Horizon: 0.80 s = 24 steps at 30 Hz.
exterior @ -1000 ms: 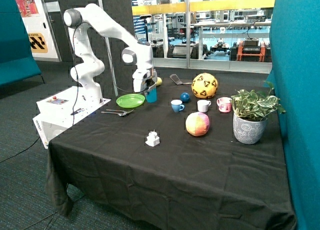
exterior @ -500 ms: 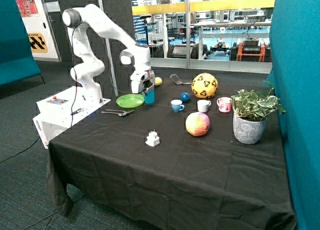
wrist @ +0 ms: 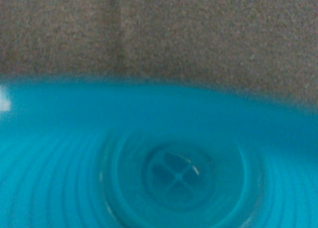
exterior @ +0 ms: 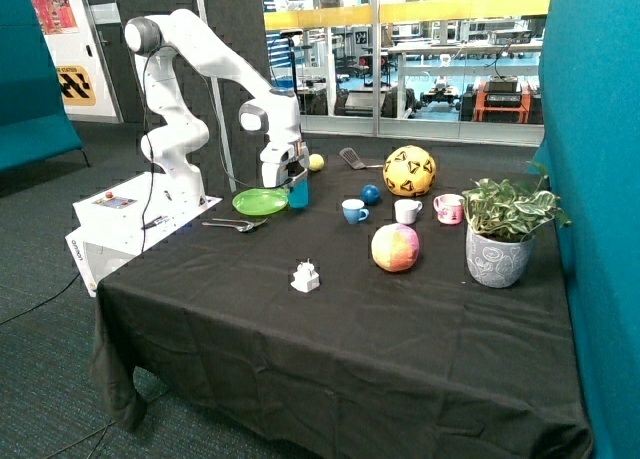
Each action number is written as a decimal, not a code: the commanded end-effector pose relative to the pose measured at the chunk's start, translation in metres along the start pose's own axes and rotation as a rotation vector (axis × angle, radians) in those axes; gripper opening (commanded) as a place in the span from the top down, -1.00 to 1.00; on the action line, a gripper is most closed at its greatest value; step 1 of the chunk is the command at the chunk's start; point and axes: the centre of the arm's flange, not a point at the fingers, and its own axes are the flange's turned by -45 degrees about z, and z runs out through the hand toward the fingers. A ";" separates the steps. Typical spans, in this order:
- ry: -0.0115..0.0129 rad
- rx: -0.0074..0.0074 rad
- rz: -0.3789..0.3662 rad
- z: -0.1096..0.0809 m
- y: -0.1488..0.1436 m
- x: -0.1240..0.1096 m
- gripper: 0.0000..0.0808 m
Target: Set the table
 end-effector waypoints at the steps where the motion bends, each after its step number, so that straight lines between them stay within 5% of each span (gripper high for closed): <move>1: -0.0053 0.0023 -0.008 0.003 0.000 0.008 1.00; 20: -0.0053 0.0023 -0.013 0.010 -0.001 0.014 0.96; 21: -0.0053 0.0023 -0.013 0.010 0.000 0.013 0.84; 24: -0.0053 0.0023 -0.018 0.012 -0.001 0.011 -0.03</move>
